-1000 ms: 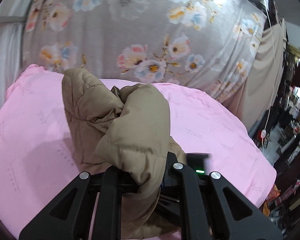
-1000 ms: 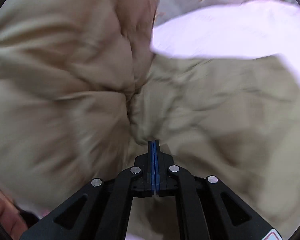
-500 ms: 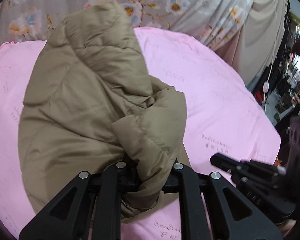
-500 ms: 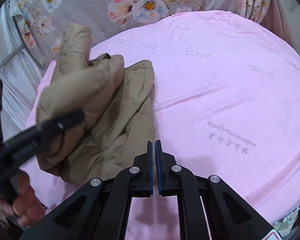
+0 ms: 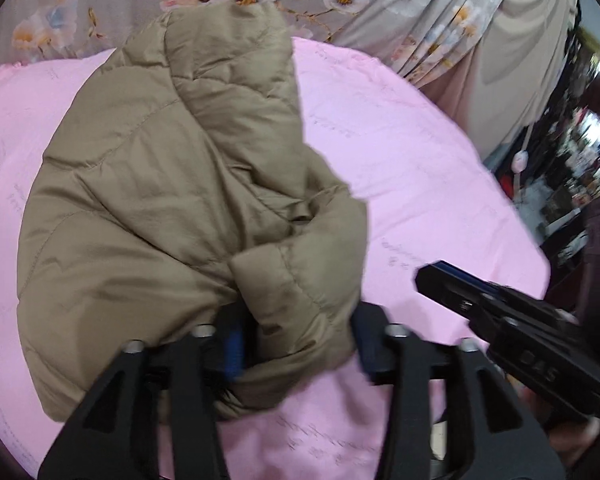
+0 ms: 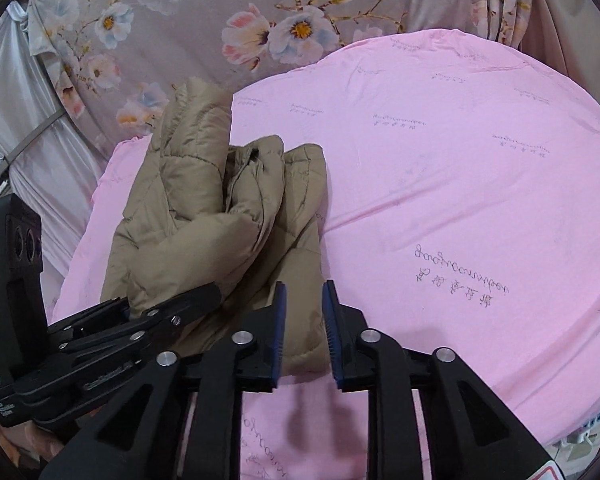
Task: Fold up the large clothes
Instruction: 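Open both grippers and press the folded jacket flat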
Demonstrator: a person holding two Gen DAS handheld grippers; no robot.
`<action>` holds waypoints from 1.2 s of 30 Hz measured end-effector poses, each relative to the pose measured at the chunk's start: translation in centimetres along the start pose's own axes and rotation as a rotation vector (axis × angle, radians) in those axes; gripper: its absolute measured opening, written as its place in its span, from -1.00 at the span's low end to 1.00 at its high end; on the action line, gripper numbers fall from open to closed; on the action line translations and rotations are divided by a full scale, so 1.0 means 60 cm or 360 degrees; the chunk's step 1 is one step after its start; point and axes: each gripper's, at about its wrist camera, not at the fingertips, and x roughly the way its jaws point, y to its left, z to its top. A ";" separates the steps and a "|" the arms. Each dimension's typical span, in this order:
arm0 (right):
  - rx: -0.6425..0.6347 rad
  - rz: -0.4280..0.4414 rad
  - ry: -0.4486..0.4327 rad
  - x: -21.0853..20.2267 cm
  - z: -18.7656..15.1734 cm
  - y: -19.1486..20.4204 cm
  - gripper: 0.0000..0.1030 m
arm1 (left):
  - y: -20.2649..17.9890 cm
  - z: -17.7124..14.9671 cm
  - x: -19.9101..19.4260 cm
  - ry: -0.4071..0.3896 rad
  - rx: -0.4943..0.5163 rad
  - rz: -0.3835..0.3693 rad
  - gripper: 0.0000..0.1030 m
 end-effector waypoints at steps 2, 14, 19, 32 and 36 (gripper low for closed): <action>0.0009 0.0037 -0.0038 -0.013 0.009 0.005 -0.29 | 0.014 0.003 -0.042 -0.0079 -0.0078 -0.0076 0.45; 0.0050 0.0238 -0.0144 0.005 0.140 0.097 0.18 | 0.192 0.131 -0.153 -0.0347 -0.0374 0.0478 0.43; 0.0269 0.0286 -0.0098 0.065 0.206 0.122 0.26 | 0.248 0.198 -0.129 -0.0323 -0.0444 0.0611 0.34; 0.0449 0.0077 -0.0031 0.186 0.201 0.093 -0.69 | 0.251 0.257 -0.037 -0.0172 -0.0449 0.0485 0.28; 0.0443 -0.0075 -0.0069 0.185 0.183 0.043 -0.73 | 0.221 0.254 0.019 -0.0088 -0.0398 0.0458 0.25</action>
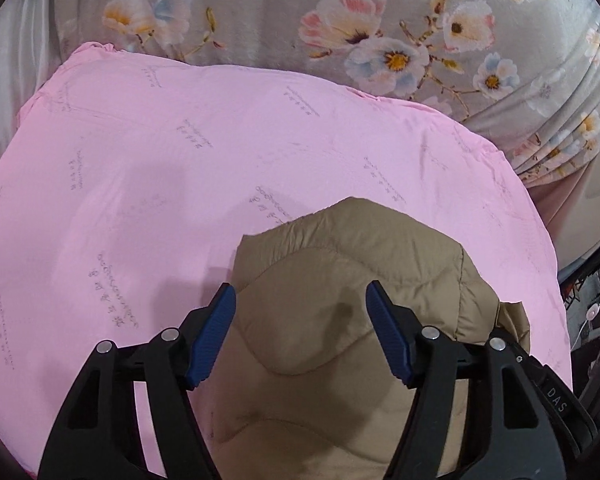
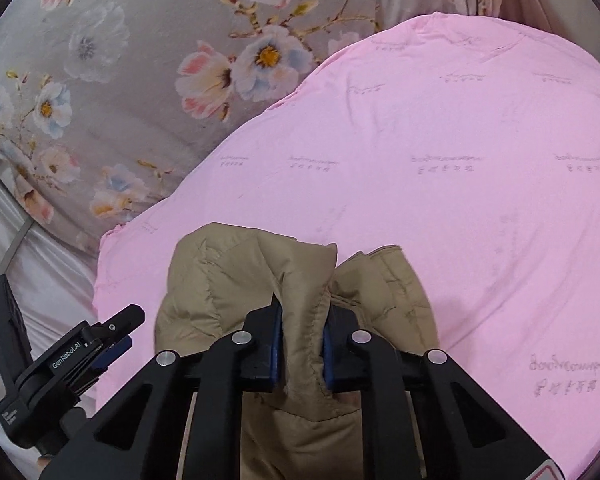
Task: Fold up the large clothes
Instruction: 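Open both grippers and press the folded jacket flat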
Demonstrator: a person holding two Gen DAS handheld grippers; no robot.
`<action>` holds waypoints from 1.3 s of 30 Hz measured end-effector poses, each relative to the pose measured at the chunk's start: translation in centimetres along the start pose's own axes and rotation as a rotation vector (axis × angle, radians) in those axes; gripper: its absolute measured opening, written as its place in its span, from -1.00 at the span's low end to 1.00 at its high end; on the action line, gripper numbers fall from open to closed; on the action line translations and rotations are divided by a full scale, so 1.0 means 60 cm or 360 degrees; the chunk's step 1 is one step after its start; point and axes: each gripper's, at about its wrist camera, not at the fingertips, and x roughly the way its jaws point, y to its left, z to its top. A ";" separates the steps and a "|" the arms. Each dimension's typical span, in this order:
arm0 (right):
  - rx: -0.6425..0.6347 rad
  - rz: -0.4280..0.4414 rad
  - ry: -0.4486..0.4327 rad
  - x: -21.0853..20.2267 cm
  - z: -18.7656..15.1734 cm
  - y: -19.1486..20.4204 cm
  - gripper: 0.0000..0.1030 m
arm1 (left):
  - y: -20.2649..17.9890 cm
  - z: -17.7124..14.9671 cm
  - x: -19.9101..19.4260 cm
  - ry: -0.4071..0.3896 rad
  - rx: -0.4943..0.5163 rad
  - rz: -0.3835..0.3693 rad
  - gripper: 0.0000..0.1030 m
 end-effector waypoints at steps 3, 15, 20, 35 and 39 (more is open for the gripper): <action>-0.0039 -0.0043 0.0028 0.021 -0.006 -0.025 -0.73 | -0.028 -0.016 0.045 0.0065 0.0023 0.0017 0.25; -0.0266 -0.0118 0.0066 0.091 -0.030 -0.049 -0.60 | -0.054 -0.065 0.111 -0.0073 0.0141 0.0248 0.40; -0.0288 -0.0114 0.0058 0.108 -0.032 -0.056 -0.59 | -0.059 -0.069 0.129 -0.0107 0.0156 0.0277 0.41; -0.0280 -0.0077 0.0029 0.125 -0.040 -0.064 -0.55 | -0.066 -0.081 0.152 -0.0191 0.0177 0.0314 0.49; -0.0274 -0.0071 0.0020 0.128 -0.040 -0.063 -0.55 | -0.069 -0.084 0.154 -0.0210 0.0188 0.0330 0.49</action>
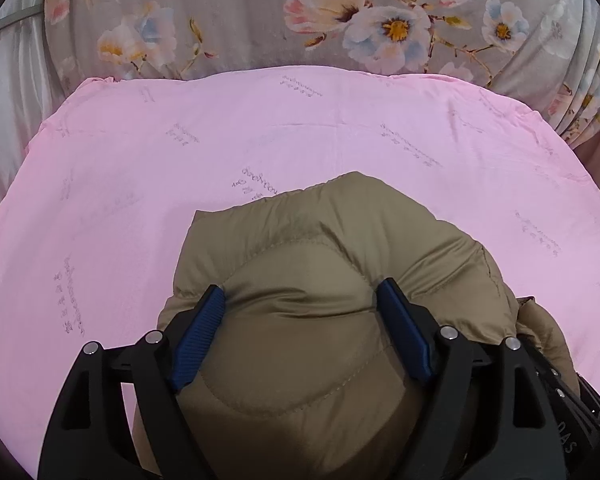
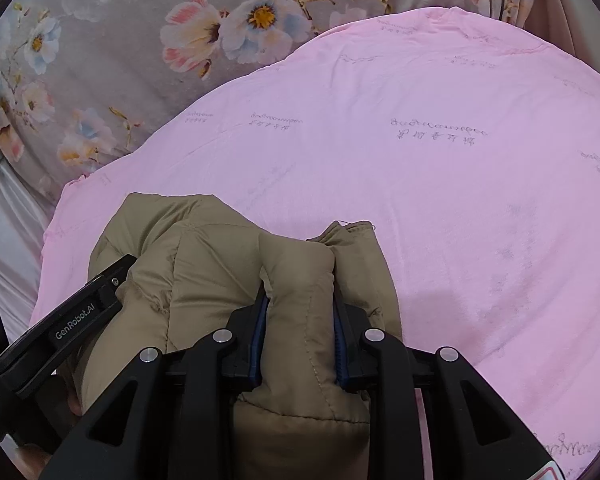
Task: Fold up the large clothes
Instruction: 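Grasp the khaki jacket bundle edge with both grippers and pinch it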
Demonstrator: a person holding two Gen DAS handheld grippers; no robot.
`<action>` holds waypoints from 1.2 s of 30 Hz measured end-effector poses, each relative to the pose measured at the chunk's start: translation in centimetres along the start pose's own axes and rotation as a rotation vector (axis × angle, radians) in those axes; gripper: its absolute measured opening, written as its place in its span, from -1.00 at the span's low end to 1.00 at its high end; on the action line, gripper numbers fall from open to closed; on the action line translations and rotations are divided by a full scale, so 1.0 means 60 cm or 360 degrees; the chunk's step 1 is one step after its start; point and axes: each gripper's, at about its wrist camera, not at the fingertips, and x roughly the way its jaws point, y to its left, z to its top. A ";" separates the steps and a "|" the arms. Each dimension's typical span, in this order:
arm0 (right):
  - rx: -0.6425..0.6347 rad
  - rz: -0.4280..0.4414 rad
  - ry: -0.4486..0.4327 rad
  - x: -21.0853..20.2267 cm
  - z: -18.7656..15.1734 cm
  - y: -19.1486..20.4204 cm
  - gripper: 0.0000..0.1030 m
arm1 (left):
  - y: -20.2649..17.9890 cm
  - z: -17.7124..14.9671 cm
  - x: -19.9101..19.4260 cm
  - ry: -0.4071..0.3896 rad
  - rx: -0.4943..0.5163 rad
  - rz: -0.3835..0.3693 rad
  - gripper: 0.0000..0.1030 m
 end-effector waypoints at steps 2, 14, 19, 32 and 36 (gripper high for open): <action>0.0004 0.0006 -0.0008 0.001 0.000 -0.001 -0.55 | -0.002 -0.001 0.000 -0.0013 0.0003 0.0009 0.49; 0.0101 0.0139 -0.0015 0.006 0.003 -0.025 -0.53 | -0.009 -0.004 0.002 -0.0057 0.0015 0.0052 0.51; 0.0208 0.0275 0.0037 -0.012 0.008 -0.048 -0.46 | 0.004 -0.001 -0.008 -0.0032 -0.0021 -0.0004 0.58; -0.0135 0.0210 0.0116 -0.218 -0.113 -0.038 -0.64 | 0.071 -0.129 -0.172 0.0154 0.0010 -0.0201 0.58; -0.0253 0.0129 0.0212 -0.198 -0.153 -0.025 -0.68 | 0.062 -0.163 -0.182 0.0124 0.0072 -0.0105 0.61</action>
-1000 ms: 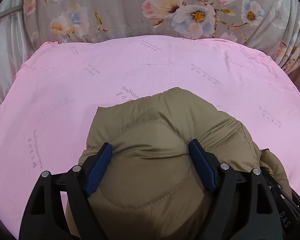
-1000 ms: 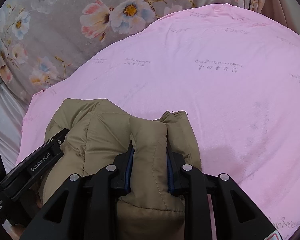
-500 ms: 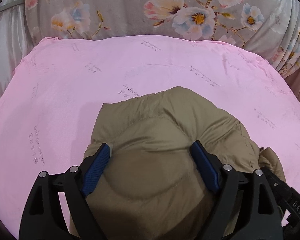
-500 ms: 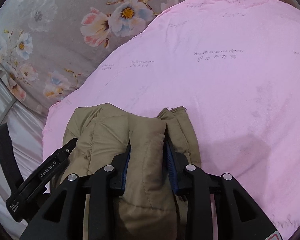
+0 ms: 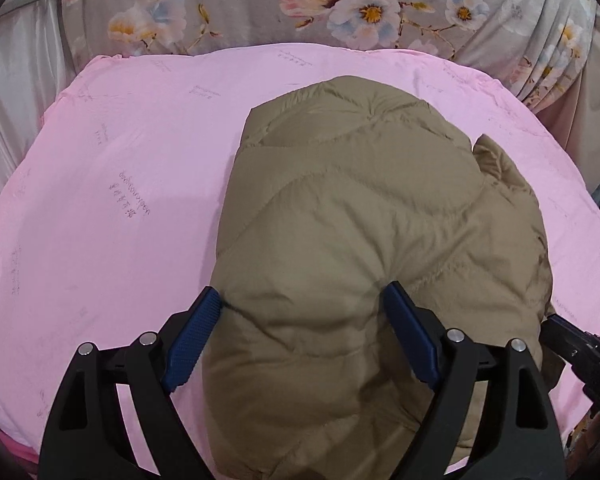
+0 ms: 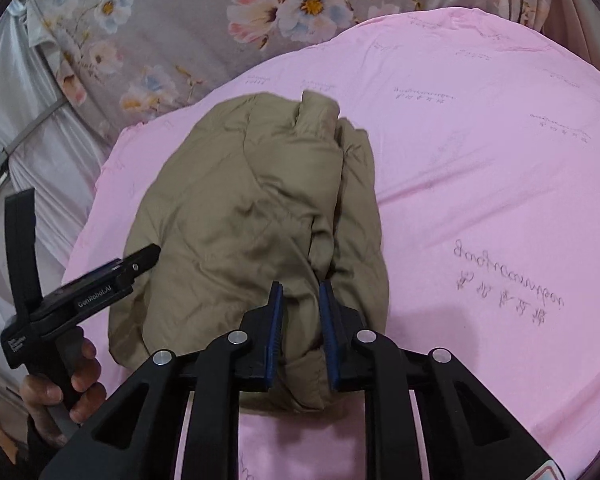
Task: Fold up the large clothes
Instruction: 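Grasp the khaki jacket bundle edge with both grippers and pinch it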
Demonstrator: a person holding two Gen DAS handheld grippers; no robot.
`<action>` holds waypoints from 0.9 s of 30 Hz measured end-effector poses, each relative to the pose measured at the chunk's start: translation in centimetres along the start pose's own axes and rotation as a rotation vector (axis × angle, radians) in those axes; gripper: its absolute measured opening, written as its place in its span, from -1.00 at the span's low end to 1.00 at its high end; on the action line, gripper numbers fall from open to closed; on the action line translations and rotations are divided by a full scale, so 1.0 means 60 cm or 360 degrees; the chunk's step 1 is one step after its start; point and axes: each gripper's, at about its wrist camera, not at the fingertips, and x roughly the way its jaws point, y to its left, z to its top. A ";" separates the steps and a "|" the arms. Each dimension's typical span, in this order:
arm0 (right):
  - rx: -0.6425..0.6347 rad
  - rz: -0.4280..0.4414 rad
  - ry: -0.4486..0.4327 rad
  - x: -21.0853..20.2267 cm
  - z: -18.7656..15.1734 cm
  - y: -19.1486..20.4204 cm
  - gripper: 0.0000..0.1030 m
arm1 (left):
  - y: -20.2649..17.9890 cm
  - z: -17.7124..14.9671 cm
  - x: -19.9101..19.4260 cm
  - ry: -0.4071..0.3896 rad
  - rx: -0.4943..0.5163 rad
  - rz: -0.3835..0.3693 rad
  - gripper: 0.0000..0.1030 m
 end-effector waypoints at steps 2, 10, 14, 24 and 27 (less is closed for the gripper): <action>-0.0016 -0.0021 0.0016 0.012 -0.012 0.002 -0.68 | -0.002 -0.008 -0.001 -0.0004 -0.0003 0.0008 0.62; -0.0070 -0.0083 -0.0051 0.035 -0.032 0.010 -0.66 | -0.004 -0.025 0.010 -0.0061 0.0006 0.0063 0.72; -0.0089 -0.0096 -0.0081 0.040 -0.039 0.010 -0.66 | -0.008 -0.030 0.014 -0.0086 0.0025 0.0087 0.73; -0.0096 -0.0089 -0.0111 0.045 -0.044 0.008 -0.66 | -0.014 -0.038 0.019 -0.0133 0.0057 0.0133 0.74; -0.0098 -0.0093 -0.0121 0.045 -0.048 0.010 -0.66 | -0.016 -0.040 0.019 -0.0146 0.0063 0.0143 0.74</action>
